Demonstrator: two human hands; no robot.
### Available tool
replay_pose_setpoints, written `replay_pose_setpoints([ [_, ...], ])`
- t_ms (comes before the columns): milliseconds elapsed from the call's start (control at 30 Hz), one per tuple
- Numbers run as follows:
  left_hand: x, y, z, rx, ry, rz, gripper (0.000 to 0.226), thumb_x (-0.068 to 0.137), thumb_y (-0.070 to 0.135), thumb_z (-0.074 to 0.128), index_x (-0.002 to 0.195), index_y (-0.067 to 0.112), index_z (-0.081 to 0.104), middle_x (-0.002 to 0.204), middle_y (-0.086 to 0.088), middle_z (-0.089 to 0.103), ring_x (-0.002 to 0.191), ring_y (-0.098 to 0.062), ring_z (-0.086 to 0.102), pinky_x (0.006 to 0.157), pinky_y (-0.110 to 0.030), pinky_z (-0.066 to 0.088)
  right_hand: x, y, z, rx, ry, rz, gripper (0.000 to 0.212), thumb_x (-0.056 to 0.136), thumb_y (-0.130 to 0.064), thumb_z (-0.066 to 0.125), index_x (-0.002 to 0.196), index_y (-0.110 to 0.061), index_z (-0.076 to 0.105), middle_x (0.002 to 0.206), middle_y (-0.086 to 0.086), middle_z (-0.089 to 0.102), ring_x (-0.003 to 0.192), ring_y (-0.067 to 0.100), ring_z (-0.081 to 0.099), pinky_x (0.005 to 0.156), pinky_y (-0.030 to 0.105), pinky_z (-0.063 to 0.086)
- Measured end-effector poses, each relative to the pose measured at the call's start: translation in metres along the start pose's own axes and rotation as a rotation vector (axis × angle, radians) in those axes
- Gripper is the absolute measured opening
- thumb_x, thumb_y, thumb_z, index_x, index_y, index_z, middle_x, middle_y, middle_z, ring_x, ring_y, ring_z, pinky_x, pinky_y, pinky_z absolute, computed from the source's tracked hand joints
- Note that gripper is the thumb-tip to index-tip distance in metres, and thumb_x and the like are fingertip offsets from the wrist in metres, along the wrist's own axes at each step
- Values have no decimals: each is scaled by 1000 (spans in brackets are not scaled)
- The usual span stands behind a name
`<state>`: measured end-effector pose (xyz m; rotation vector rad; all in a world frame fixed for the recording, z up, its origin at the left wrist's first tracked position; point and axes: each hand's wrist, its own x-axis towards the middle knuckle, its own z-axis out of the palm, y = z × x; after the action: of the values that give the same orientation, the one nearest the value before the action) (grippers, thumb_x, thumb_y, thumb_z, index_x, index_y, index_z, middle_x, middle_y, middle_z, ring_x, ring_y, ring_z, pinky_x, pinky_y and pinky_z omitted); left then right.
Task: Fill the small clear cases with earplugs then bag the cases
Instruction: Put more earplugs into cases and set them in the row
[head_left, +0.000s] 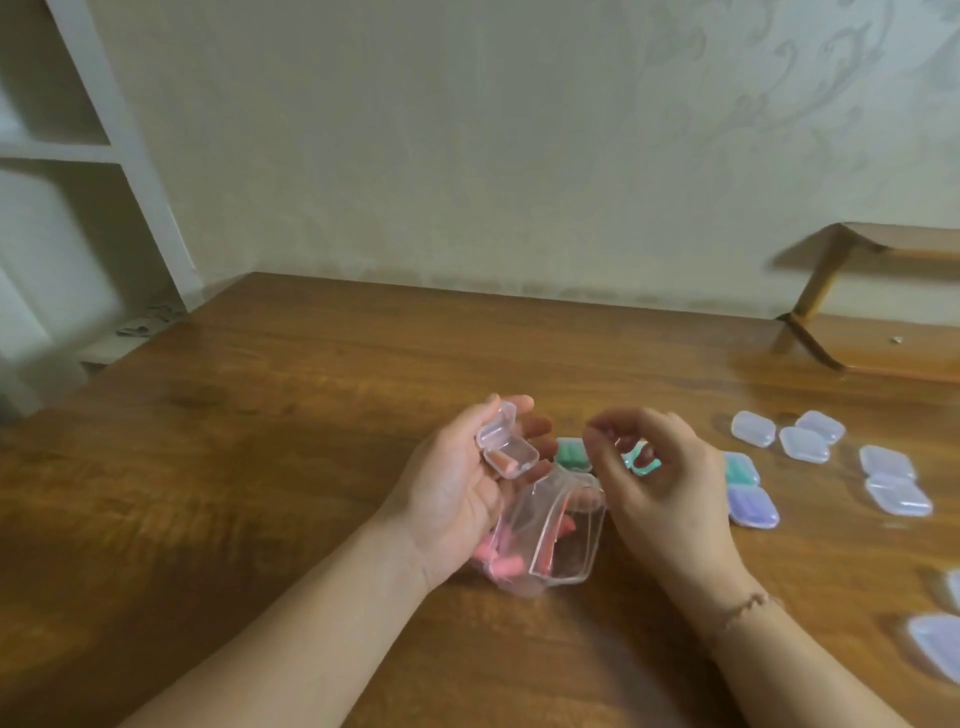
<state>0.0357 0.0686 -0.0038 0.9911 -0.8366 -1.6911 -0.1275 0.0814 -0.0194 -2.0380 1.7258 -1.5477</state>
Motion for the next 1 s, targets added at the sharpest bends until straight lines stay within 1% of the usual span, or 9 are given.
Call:
replay_pose_setpoints([
  [167, 1, 0, 1, 23, -16, 16, 32, 101, 39, 48, 112, 19, 71, 102, -5, 76, 91, -20, 75, 76, -35, 61, 1, 3, -2, 13, -31, -21, 11, 83, -13, 72, 83, -24, 69, 76, -28, 57, 77, 4, 55, 62, 17, 41],
  [333, -3, 1, 1, 51, -70, 77, 34, 102, 37, 46, 113, 15, 70, 103, -7, 75, 89, -18, 75, 69, -30, 60, 7, 0, -11, 81, -34, 50, 9, 84, -15, 70, 81, -23, 71, 73, -16, 65, 72, 8, 59, 61, 20, 46],
  [400, -8, 2, 2, 84, -95, 124, 36, 102, 37, 44, 113, 14, 70, 99, -4, 75, 84, -15, 75, 66, -27, 58, 14, -9, -24, 137, -150, 77, 9, 86, -17, 69, 82, -24, 72, 74, -15, 67, 72, 6, 61, 60, 13, 45],
  [467, -16, 3, 4, 138, -106, 174, 39, 102, 39, 41, 110, 17, 72, 96, -1, 75, 81, -11, 73, 65, -24, 56, 19, -21, -42, 102, -304, 45, 8, 87, -21, 68, 83, -25, 72, 75, -17, 68, 74, 3, 62, 61, 12, 47],
  [533, -23, 6, 7, 204, -130, 208, 41, 102, 43, 38, 111, 19, 71, 102, -3, 73, 88, -13, 71, 71, -27, 56, 14, -32, -63, -8, -440, -23, 7, 87, -30, 65, 86, -28, 72, 76, -17, 68, 76, 2, 62, 64, 16, 49],
  [600, -32, 7, 12, 244, -184, 207, 43, 101, 46, 38, 114, 19, 68, 106, -6, 71, 94, -18, 70, 76, -32, 57, -4, -40, -85, -112, -545, -100, 15, 85, -43, 59, 91, -34, 69, 78, -20, 66, 78, 2, 61, 66, 20, 50],
  [700, -50, 1, 20, 224, -259, 164, 42, 92, 47, 45, 112, 17, 68, 106, -9, 71, 93, -22, 69, 78, -37, 57, -48, -40, -114, -166, -629, -172, 15, 84, -51, 56, 91, -40, 64, 77, -24, 61, 78, 3, 59, 58, 19, 48],
  [867, -80, -31, 27, 164, -300, 131, 42, 95, 39, 46, 116, 8, 67, 107, -16, 69, 92, -26, 67, 76, -35, 55, -106, -21, -125, -221, -611, -165, 26, 79, -64, 61, 92, -41, 63, 83, -27, 58, 80, -3, 54, 64, 14, 48],
  [1000, -91, -48, 31, 115, -287, 69, 39, 95, 37, 46, 113, 10, 68, 110, -20, 69, 94, -29, 67, 76, -36, 54, -123, -16, -116, -231, -550, -189, 33, 70, -68, 65, 88, -40, 67, 91, -26, 60, 82, 0, 53, 64, 16, 50],
])
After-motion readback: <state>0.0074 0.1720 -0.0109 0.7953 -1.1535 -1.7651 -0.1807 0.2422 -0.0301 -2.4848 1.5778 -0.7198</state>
